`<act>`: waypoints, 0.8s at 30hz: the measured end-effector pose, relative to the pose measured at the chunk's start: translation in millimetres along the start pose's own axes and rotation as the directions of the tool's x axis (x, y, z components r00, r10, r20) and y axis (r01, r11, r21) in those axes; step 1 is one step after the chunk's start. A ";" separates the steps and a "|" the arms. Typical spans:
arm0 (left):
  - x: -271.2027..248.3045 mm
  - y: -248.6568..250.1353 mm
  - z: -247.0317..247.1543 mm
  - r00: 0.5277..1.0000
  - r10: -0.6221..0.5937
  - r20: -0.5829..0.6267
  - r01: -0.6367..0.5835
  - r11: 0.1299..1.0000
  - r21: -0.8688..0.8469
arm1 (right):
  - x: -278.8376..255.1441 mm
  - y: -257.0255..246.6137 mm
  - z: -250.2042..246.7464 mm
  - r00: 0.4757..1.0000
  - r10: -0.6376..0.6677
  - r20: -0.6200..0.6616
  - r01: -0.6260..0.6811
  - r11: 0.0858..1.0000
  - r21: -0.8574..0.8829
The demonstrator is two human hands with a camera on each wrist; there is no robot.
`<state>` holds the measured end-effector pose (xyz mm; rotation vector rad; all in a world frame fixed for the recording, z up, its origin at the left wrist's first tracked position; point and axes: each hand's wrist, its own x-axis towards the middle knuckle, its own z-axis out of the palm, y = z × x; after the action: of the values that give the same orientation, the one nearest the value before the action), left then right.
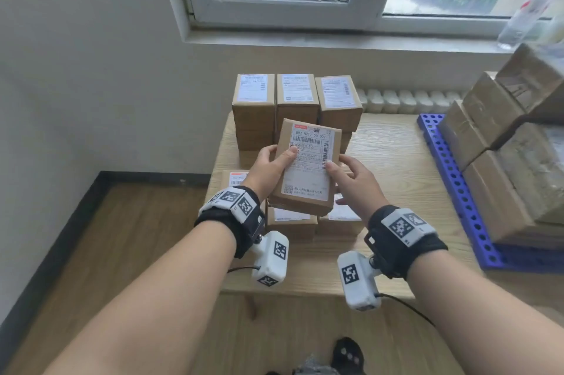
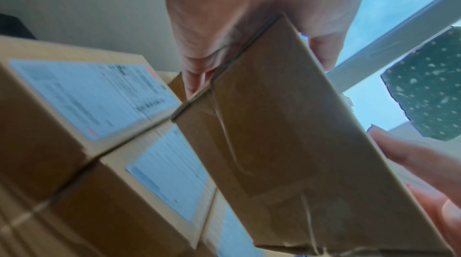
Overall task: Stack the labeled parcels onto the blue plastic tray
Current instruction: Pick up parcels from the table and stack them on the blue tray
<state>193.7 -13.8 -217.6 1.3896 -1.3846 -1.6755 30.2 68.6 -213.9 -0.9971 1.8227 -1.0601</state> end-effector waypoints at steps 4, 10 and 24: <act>4.9 6.8 45.6 0.996 0.049 0.075 -0.047 0.998 -0.037 | -8.5 12.2 -45.0 0.997 0.017 -0.078 -0.008 0.993 0.118; 9.7 24.8 128.8 0.983 0.123 0.134 -0.108 0.987 -0.116 | -18.5 30.1 -119.5 0.990 0.028 -0.141 0.010 0.965 0.262; -24.5 95.5 374.7 0.935 0.229 0.271 -0.210 0.973 -0.098 | -44.6 64.8 -362.8 0.931 -0.041 -0.363 0.151 0.948 0.280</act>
<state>-165.9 111.3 -145.2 0.9447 -1.5584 -1.7992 -292.4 236.2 -138.5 -0.7502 1.8235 -1.6129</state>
